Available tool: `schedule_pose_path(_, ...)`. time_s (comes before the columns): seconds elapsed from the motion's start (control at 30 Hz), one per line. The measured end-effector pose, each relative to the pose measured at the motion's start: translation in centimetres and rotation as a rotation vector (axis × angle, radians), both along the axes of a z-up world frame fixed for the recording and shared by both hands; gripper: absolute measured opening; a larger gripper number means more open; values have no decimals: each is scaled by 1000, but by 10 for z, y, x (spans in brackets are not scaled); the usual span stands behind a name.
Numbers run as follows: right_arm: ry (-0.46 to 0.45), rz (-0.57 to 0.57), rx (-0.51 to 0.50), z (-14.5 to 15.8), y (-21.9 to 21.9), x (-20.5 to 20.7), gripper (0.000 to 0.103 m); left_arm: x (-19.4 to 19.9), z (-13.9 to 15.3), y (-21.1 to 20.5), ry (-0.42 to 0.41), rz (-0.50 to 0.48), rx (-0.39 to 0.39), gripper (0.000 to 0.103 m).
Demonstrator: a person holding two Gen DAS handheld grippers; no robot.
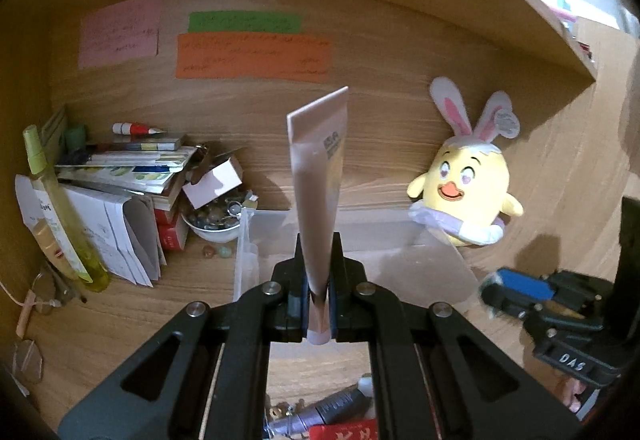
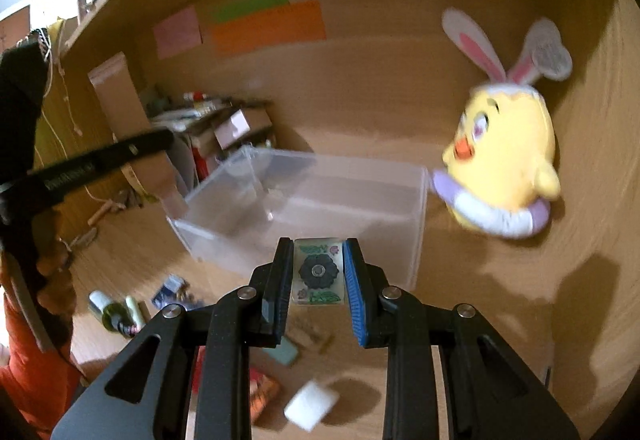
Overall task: Organize objects
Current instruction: 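Carry the pink tube and green packet into the clear box and release both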
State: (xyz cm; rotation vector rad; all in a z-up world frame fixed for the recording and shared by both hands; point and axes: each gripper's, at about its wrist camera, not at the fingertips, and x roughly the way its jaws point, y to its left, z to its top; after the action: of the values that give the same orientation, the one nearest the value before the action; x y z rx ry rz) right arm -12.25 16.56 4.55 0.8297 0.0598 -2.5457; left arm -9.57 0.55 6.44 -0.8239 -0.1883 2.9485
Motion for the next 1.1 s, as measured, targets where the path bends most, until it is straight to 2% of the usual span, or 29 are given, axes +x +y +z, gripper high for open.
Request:
schedule_pose_path(0.2, 24, 23, 4, 13, -16, -21, 23, -16, -6, -11, -23, 31, 4, 6)
schedule_pose_path(0.37, 23, 23, 29, 13, -29, -41, 23, -33, -17, -18, -58, 55, -10, 6)
schedule_pose_path(0.6, -54, 22, 52, -12, -38, -68, 23, -58, -42, -24, -142, 48, 18, 6)
schedule_pose_path(0.77, -107, 19, 64, -31, -39, -83, 23, -68, -53, -19, -169, 37, 1, 6)
schedule_pose_path(1.1, -152, 6, 109, -54, -44, -94, 23, -83, -69, -3, -208, 33, -54, 6)
